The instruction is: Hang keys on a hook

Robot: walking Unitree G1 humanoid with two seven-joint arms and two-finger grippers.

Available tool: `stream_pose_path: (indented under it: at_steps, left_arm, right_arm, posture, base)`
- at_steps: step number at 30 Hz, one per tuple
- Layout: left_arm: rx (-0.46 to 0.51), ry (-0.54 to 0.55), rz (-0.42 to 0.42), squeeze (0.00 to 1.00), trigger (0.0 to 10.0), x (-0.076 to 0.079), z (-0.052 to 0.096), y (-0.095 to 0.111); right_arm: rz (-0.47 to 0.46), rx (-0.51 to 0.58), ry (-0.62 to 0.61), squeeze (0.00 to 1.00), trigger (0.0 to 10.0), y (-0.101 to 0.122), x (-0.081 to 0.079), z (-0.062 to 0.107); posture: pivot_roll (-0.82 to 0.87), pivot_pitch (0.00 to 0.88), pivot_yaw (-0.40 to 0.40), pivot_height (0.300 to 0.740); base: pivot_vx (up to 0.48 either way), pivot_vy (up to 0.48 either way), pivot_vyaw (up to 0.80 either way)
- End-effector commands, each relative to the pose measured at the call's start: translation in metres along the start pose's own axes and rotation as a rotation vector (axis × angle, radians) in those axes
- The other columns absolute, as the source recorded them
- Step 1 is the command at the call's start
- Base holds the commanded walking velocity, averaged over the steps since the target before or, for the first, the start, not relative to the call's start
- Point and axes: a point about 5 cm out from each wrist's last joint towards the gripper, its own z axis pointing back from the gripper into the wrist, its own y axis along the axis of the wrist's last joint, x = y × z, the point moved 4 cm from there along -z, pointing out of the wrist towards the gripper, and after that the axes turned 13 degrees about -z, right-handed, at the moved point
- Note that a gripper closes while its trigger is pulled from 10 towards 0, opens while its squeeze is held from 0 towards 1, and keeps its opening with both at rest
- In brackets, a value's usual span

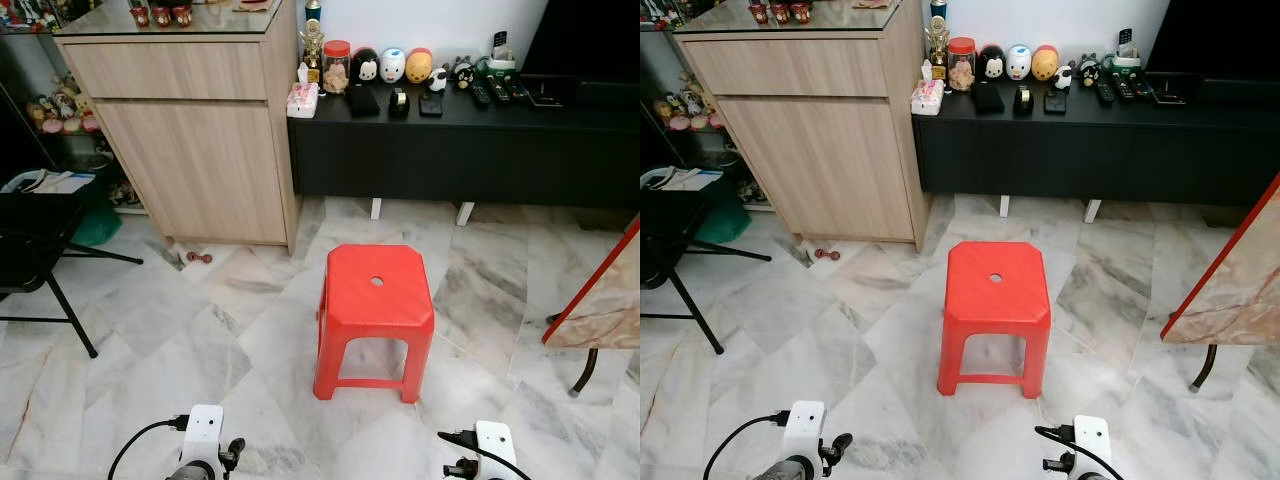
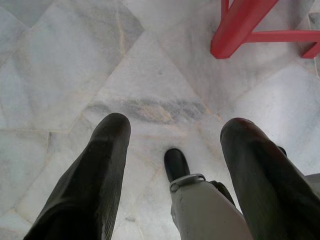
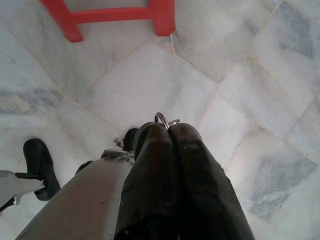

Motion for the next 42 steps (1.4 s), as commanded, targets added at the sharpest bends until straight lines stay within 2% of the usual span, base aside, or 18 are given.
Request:
stream_pose_path:
  at_steps: [1,17,42]
  left_arm:
    - [-0.031,-0.011,-0.018,0.00,10.0,0.001,0.001,-0.007]
    - [-0.028,-0.019,-0.020,0.00,10.0,0.001,0.000,-0.004]
    - [-0.034,-0.026,-0.034,0.00,10.0,0.001,0.000,-0.003]
  right_arm:
    - [0.002,-0.013,-0.003,0.00,10.0,-0.003,0.000,0.000]
    - [-0.031,0.034,-0.023,0.00,10.0,0.008,0.004,0.000]
    - [-0.042,0.033,-0.015,0.00,10.0,0.006,-0.001,-0.001]
  posture:
    - [-0.11,0.053,-0.010,0.740]
    - [-0.11,0.077,-0.014,0.740]
    - [-0.11,0.081,-0.014,0.740]
  base:
    - [0.000,0.000,0.00]
    - [0.000,0.000,0.00]
    - [0.000,0.000,0.00]
